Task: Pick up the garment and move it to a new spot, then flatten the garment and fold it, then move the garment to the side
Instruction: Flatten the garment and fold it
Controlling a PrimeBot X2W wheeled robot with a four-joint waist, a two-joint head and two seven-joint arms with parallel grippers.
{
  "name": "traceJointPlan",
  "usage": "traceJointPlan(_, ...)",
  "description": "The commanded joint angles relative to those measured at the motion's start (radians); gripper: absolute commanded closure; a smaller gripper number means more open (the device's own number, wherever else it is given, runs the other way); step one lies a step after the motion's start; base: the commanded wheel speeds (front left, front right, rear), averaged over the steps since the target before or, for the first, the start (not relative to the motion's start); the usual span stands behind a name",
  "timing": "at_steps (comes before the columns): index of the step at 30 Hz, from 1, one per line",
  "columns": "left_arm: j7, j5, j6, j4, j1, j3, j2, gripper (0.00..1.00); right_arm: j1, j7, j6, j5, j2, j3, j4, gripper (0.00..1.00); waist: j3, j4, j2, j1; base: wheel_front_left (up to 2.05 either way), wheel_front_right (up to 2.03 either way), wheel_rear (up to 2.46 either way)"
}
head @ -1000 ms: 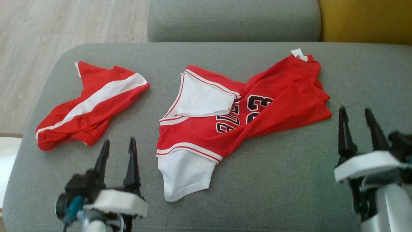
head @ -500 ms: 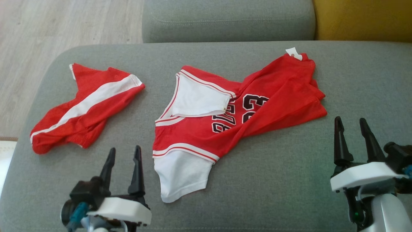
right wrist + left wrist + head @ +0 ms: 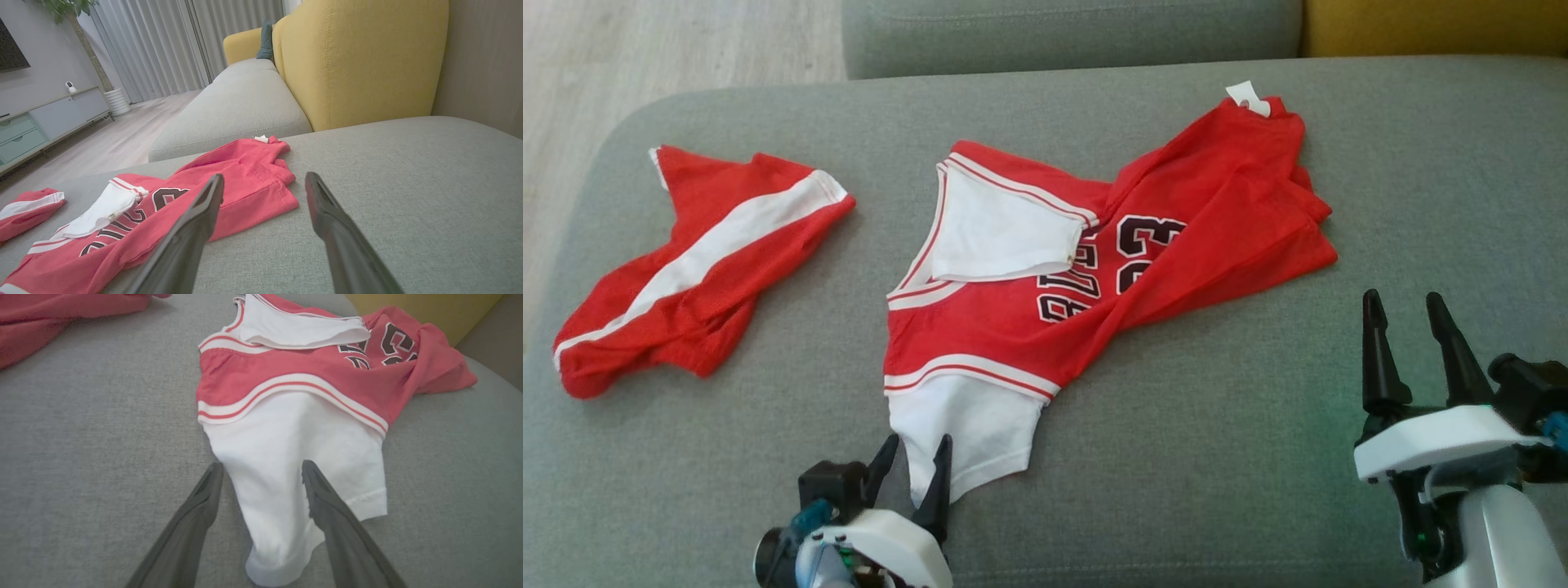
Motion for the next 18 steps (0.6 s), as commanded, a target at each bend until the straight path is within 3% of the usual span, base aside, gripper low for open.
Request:
traceJointPlan(1,-0.004,-0.01,-0.004,-0.005,-0.044,0.021,0.002,0.0,-0.051,-0.011,-0.001,0.0,-0.005,0.022,-0.031,0.0,0.007,-0.006,0.0,0.0,0.0,0.0,0.0)
traceJointPlan(11,-0.005,-0.022,0.027,0.116,-0.11,-0.002,0.002,0.02,-0.059,-0.009,-0.001,-0.006,-0.005,0.022,-0.031,0.0,0.022,-0.012,0.0,0.0,0.0,0.0,0.0)
traceJointPlan(12,-0.005,-0.024,0.028,0.123,-0.115,-0.004,0.002,0.53,-0.06,-0.008,-0.001,-0.007,-0.005,0.021,-0.032,0.0,0.023,-0.011,0.0,0.0,0.0,0.0,0.0)
traceJointPlan(13,-0.005,-0.027,0.029,0.129,-0.119,-0.006,0.002,0.93,-0.061,-0.007,-0.001,-0.008,-0.005,0.02,-0.032,0.0,0.024,-0.009,0.0,0.0,0.0,0.0,0.0)
traceJointPlan(14,-0.006,-0.028,0.029,0.135,-0.124,-0.008,0.002,1.0,-0.062,-0.006,-0.001,-0.009,-0.005,0.02,-0.033,0.0,0.025,-0.008,0.0,0.0,0.0,0.0,0.0)
traceJointPlan(18,-0.006,-0.024,0.043,0.119,-0.143,0.008,0.002,1.0,-0.065,-0.003,-0.001,-0.011,-0.005,0.018,-0.032,0.0,0.027,0.001,0.0,0.0,0.0,0.0,0.0)
